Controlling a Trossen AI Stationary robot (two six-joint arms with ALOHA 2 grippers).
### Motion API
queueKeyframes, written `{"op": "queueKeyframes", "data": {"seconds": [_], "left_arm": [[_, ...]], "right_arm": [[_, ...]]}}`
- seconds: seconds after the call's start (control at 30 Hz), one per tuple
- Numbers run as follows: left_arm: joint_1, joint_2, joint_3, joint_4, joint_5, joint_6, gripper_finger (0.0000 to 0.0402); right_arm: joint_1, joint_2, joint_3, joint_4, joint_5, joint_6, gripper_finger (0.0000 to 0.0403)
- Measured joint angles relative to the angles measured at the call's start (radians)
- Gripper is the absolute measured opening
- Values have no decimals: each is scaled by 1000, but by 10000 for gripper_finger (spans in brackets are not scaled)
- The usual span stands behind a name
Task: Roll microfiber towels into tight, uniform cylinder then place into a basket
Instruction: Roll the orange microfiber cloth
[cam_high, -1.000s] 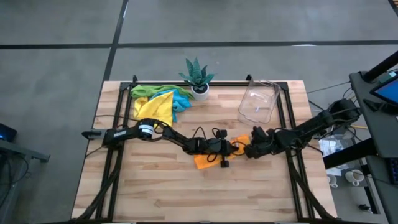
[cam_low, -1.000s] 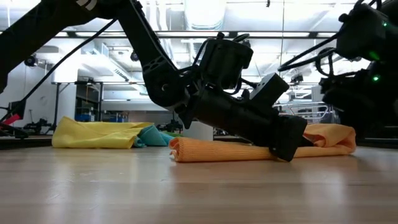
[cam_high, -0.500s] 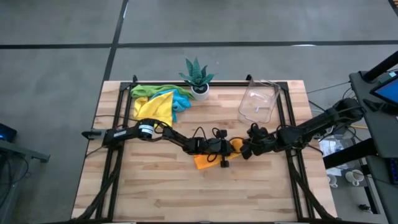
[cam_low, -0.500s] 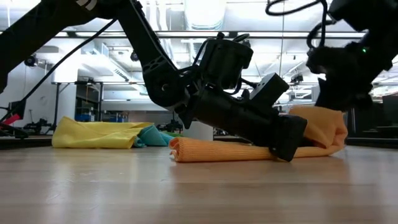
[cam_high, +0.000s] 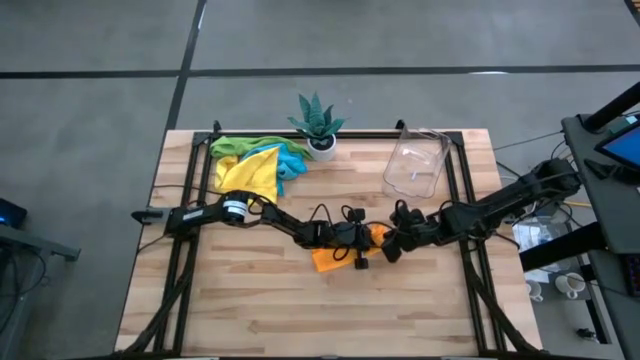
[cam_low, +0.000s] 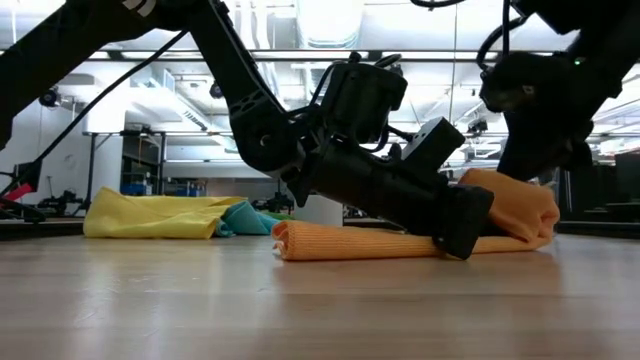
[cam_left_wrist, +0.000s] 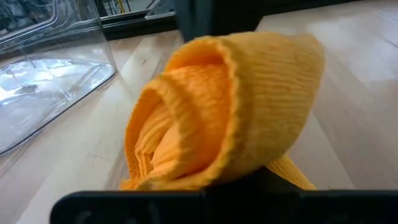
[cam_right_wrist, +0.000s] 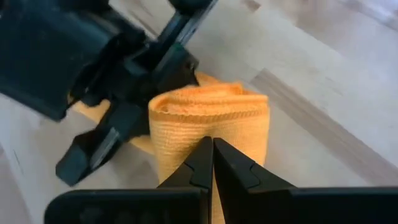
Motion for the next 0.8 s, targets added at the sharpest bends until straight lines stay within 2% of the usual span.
{"op": "queueKeyframes", "data": {"seconds": [0.13,0.37,0.57,0.8], "left_arm": [[0,0,0,-3,0,0,0],[0,0,0,-2,0,0,0],[0,0,0,-2,0,0,0],[0,0,0,-2,0,0,0]], "right_arm": [[3,0,25,-89,14,18,8],[3,-1,45,-181,102,41,8],[3,1,39,-334,98,145,8],[3,2,-30,-340,32,236,8]]}}
